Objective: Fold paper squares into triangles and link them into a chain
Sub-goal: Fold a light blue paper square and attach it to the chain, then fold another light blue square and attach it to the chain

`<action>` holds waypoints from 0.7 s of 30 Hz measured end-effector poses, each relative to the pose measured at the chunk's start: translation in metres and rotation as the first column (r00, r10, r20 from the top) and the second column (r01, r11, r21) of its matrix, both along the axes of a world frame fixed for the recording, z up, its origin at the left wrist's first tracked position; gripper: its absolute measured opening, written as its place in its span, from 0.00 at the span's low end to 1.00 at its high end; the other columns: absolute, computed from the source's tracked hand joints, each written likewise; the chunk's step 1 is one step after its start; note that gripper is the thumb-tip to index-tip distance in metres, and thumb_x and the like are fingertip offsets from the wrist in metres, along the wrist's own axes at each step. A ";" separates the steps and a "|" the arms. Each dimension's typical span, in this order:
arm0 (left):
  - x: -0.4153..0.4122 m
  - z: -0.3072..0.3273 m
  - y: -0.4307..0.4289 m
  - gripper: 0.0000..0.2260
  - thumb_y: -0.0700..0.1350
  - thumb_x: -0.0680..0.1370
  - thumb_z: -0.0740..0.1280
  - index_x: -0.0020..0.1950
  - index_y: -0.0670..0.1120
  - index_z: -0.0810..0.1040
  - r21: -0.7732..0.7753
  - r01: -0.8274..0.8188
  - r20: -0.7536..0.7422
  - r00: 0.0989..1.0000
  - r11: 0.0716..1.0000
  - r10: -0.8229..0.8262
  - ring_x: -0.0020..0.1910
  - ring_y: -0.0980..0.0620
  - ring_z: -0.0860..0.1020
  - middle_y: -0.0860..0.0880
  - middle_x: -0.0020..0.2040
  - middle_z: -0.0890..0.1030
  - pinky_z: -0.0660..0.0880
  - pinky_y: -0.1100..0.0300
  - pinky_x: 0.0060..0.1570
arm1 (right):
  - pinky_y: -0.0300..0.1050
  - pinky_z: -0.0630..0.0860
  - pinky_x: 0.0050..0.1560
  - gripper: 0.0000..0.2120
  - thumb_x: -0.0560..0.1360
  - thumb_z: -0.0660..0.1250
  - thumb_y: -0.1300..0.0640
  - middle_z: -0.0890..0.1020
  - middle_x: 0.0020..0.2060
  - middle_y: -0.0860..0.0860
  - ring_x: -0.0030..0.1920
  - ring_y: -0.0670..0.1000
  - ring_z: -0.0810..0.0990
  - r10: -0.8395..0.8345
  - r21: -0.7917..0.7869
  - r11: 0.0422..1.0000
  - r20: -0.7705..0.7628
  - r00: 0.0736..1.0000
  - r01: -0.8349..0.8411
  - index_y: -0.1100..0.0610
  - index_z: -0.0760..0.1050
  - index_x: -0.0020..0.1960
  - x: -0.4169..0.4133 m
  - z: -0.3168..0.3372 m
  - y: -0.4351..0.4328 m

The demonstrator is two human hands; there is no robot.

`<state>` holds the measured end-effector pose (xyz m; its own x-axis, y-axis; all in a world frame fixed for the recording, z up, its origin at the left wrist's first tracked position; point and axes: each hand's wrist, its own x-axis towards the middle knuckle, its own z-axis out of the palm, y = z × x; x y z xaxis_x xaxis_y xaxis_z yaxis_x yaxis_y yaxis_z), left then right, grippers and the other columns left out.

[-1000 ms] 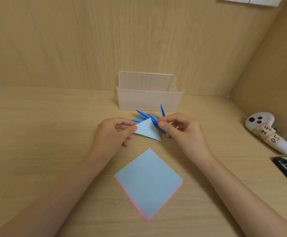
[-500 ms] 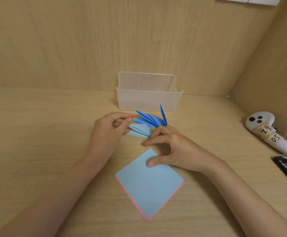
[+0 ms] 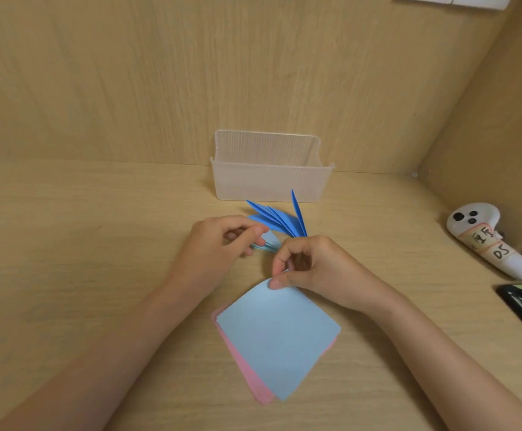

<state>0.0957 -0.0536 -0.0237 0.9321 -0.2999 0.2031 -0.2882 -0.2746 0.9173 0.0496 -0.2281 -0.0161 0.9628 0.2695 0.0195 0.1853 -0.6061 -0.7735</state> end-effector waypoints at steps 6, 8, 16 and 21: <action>-0.001 0.002 -0.001 0.06 0.44 0.76 0.67 0.46 0.44 0.84 0.005 0.017 -0.036 0.999 1.000 -0.017 0.30 0.61 0.77 0.48 0.38 0.84 0.68 0.75 0.31 | 0.36 0.69 0.42 0.01 0.70 0.74 0.57 0.81 0.36 0.49 0.38 0.43 0.75 -0.034 0.104 0.994 0.079 0.996 0.025 0.53 0.83 0.40 0.001 -0.003 -0.002; -0.002 0.004 0.000 0.08 0.46 0.77 0.67 0.46 0.45 0.84 -0.001 0.025 -0.048 0.999 1.000 -0.025 0.31 0.61 0.77 0.50 0.38 0.85 0.68 0.75 0.32 | 0.34 0.69 0.45 0.02 0.70 0.74 0.59 0.83 0.37 0.48 0.41 0.42 0.77 -0.054 0.156 0.987 0.159 0.986 0.029 0.54 0.83 0.40 0.002 -0.001 -0.001; -0.006 0.020 0.006 0.14 0.54 0.64 0.73 0.48 0.51 0.84 -0.083 0.138 -0.150 0.977 0.987 -0.149 0.42 0.61 0.83 0.52 0.41 0.86 0.75 0.70 0.43 | 0.35 0.67 0.36 0.04 0.71 0.72 0.61 0.81 0.33 0.49 0.34 0.41 0.72 -0.316 0.396 0.888 0.157 0.936 0.233 0.56 0.82 0.38 0.003 0.008 -0.005; -0.007 0.015 0.006 0.06 0.39 0.72 0.72 0.47 0.47 0.84 0.047 0.175 -0.121 0.978 0.984 -0.168 0.39 0.58 0.82 0.51 0.41 0.86 0.76 0.65 0.41 | 0.31 0.66 0.35 0.07 0.72 0.71 0.60 0.81 0.39 0.47 0.35 0.40 0.73 -0.366 0.394 0.884 0.247 0.897 0.252 0.50 0.82 0.48 0.003 0.007 -0.003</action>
